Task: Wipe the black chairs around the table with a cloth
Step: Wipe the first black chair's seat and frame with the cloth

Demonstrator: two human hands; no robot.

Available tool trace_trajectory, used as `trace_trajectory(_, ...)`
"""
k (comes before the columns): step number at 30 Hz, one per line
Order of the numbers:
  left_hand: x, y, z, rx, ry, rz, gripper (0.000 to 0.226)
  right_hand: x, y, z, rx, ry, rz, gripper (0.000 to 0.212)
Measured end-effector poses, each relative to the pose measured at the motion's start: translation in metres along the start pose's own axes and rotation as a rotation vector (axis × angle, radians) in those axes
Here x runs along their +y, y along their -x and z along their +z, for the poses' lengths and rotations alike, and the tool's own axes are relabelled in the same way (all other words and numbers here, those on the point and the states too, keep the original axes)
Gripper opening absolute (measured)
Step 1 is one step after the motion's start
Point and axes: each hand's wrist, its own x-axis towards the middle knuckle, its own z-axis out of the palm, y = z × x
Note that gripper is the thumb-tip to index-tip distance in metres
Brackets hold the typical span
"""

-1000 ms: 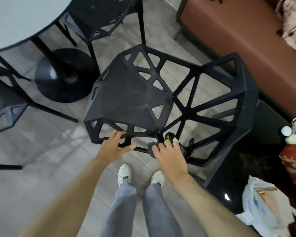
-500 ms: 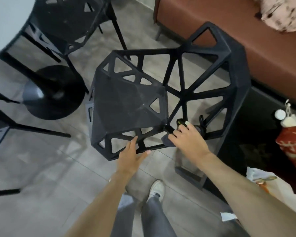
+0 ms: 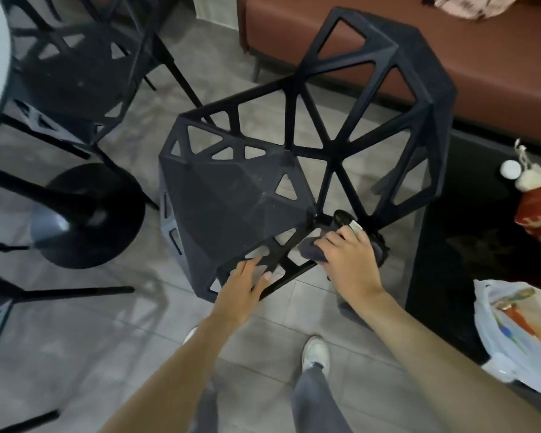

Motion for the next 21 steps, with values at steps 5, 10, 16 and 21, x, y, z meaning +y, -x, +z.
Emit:
trace_trajectory(5,-0.057,-0.024,-0.057,0.059,-0.174,0.026,0.053,-0.026,0.014,0.02,0.064,-0.059,0.269,0.045)
trace_trajectory(10,-0.091,-0.064,-0.114,0.022,-0.378,0.136,0.052,-0.06,0.013,0.039,0.234,-0.142,0.526,0.048)
trace_trajectory(16,-0.089,-0.129,-0.148,0.018,-0.595,0.294,0.051,-0.088,-0.004,0.051,0.335,-0.2,0.786,0.046)
trace_trajectory(21,-0.08,-0.167,-0.147,0.076,-0.722,0.433,0.053,-0.095,-0.019,0.067,0.43,-0.175,0.918,0.045)
